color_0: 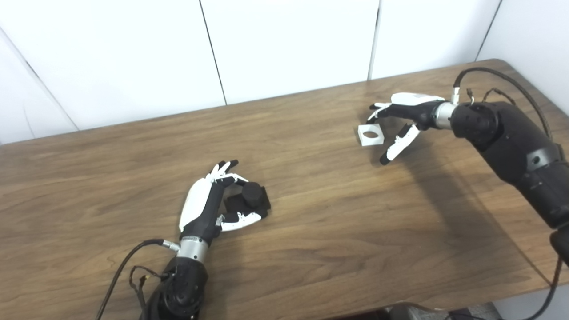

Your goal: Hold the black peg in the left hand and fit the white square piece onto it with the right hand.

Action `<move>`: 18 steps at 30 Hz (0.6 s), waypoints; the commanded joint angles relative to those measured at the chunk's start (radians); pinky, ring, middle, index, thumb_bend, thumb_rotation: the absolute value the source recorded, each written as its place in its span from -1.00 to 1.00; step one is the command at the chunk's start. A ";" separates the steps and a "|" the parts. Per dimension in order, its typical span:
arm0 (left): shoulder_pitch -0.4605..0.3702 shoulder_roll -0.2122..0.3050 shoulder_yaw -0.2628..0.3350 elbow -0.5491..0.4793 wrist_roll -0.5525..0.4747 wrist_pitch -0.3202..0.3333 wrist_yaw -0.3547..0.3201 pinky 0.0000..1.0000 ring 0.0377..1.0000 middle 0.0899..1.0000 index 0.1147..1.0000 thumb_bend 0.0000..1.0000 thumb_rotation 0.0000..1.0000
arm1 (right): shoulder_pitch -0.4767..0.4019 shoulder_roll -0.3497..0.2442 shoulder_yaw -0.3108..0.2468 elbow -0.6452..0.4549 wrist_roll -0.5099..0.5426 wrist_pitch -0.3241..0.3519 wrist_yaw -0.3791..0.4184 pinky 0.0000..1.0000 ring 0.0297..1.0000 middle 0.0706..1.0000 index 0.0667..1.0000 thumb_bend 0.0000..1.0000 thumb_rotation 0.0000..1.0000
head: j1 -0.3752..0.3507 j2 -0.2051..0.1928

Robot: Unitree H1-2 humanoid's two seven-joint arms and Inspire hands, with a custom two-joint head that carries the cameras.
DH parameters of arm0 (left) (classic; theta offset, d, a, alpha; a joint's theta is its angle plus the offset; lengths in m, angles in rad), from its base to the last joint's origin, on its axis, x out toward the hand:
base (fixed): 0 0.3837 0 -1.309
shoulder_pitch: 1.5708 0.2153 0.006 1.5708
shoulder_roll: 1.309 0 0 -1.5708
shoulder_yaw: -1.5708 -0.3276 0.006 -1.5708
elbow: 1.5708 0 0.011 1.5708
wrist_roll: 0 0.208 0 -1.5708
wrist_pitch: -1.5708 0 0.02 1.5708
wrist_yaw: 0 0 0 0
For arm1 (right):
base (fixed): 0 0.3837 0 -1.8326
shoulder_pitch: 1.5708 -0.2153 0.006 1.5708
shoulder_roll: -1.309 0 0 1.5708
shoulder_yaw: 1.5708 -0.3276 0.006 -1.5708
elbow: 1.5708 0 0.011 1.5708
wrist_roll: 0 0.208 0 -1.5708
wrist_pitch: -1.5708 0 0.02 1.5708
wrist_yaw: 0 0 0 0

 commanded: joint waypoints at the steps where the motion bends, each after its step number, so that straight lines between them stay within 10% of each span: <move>1: 0.012 0.020 0.001 0.018 0.038 0.045 -0.015 1.00 1.00 0.88 -0.15 0.03 -0.82 | -0.033 -0.009 -0.015 -0.018 -0.005 -0.026 -0.046 1.00 1.00 0.99 0.57 0.80 -0.11 | 0.000 0.002; 18: 0.010 0.014 -0.002 0.017 0.051 0.055 -0.013 1.00 1.00 0.88 -0.15 0.04 -0.83 | -0.002 0.087 -0.017 0.100 -0.022 -0.048 -0.261 0.96 0.98 0.90 0.46 0.66 -0.14 | 0.023 0.009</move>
